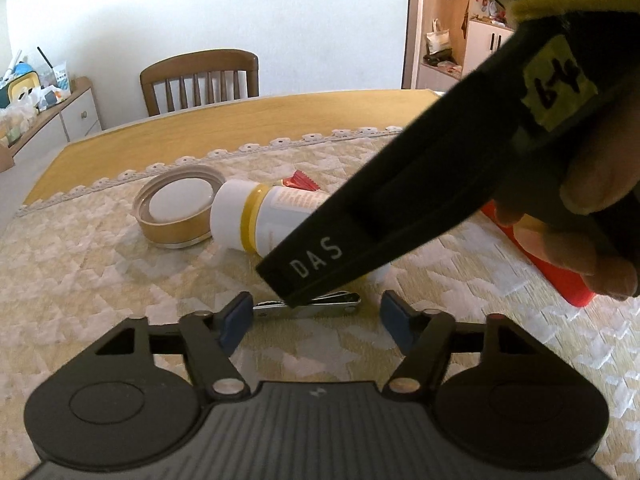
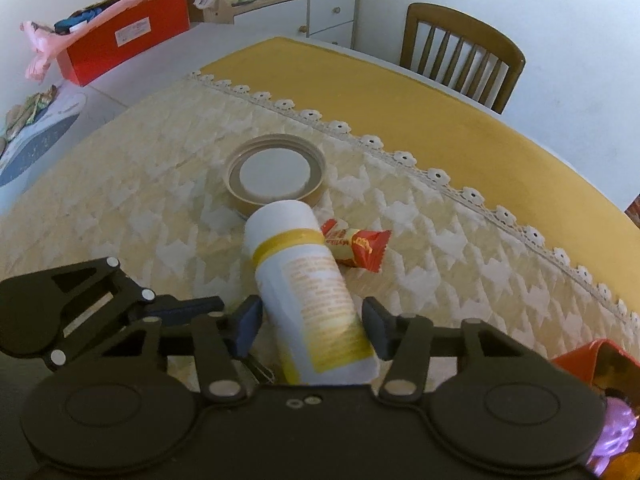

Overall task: Organize rigid objects
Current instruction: 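Grasp the silver nail clipper with the left tool while the right tool grasps the white-yellow bottle, then carry the nail clipper and bottle into the red tin and release both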

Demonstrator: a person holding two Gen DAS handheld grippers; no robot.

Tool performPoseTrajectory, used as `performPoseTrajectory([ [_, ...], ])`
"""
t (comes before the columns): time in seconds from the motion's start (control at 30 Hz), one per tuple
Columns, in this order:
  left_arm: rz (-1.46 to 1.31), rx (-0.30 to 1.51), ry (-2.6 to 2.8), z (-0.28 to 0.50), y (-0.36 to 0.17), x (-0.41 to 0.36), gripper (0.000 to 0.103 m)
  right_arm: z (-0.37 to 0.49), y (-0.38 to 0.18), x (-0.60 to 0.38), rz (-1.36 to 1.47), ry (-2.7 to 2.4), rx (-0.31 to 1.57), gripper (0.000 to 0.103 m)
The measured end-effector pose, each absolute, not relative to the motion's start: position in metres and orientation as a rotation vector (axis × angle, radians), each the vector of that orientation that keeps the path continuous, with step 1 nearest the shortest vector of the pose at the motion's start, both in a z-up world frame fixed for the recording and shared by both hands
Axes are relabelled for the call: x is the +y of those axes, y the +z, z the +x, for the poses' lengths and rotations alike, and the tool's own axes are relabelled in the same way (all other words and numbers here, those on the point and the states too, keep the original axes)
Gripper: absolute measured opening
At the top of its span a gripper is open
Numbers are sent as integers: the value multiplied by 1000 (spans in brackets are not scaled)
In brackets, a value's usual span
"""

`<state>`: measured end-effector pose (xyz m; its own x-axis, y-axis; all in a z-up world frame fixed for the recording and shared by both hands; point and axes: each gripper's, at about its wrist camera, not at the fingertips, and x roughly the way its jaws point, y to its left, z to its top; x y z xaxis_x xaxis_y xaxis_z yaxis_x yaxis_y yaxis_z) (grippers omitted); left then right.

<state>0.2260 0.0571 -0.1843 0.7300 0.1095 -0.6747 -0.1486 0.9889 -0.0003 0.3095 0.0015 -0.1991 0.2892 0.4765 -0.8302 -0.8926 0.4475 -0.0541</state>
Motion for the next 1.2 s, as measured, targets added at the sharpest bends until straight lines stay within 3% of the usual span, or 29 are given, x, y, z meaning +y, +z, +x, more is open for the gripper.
performPoseTrajectory([
  [0.13,-44,740,140,225,-182,57,56,308,-193,-4,-524,954,852,47],
  [0.77,-62,766,145,207,-173,58,56,279,-153,-86,-285,799,828,44],
  [1.2,-119,682,107,203,-115,49,56,259,-113,-144,-217,729,722,44],
])
